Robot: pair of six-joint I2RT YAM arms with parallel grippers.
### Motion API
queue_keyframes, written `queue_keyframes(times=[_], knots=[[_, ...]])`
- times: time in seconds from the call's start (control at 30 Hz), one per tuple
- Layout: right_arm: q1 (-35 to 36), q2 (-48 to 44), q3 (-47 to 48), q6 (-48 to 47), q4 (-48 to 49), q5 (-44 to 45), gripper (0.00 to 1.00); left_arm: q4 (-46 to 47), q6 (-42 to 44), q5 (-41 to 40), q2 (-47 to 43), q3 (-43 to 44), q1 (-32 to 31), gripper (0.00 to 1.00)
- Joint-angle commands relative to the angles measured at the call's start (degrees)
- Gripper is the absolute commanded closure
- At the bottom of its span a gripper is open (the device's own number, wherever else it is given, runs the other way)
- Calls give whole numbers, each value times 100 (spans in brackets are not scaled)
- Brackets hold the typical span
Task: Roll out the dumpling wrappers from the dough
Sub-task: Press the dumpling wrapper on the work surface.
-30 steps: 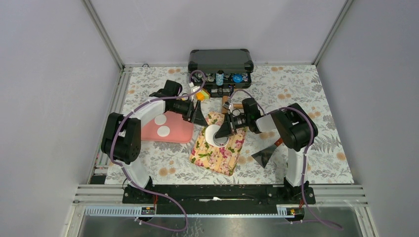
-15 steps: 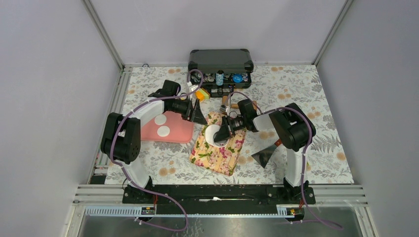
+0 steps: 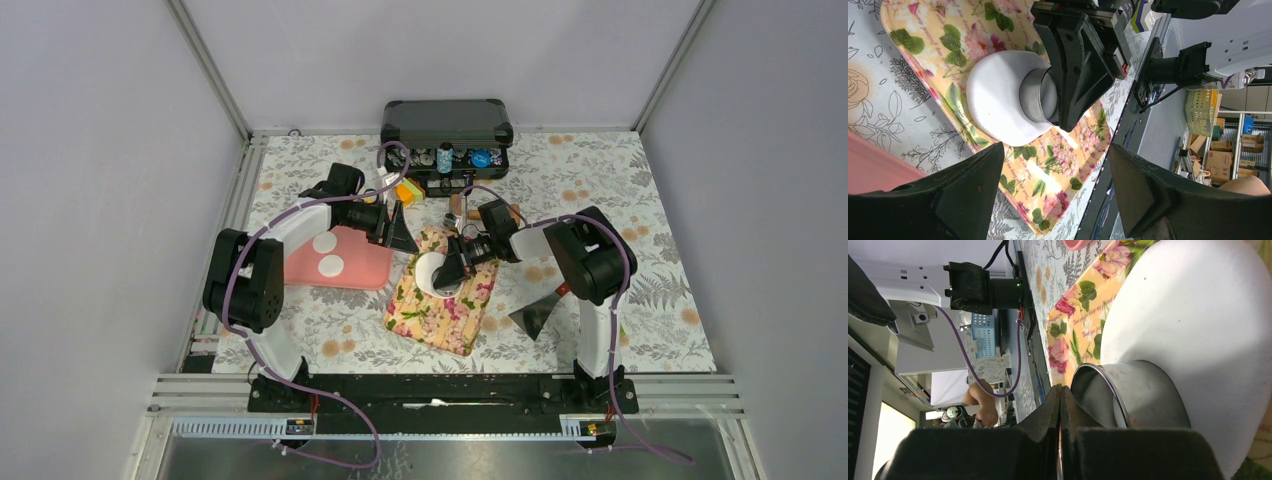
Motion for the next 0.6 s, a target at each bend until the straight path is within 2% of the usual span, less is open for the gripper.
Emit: queue_keyframes(times=[0.0,0.57], knots=[[52,328,-26,-510,-434,487,100,220,24,158,-311,-33,35,21],[55,268,100,-654,-758,560,100,260,2,170,-281,-45,44,20]])
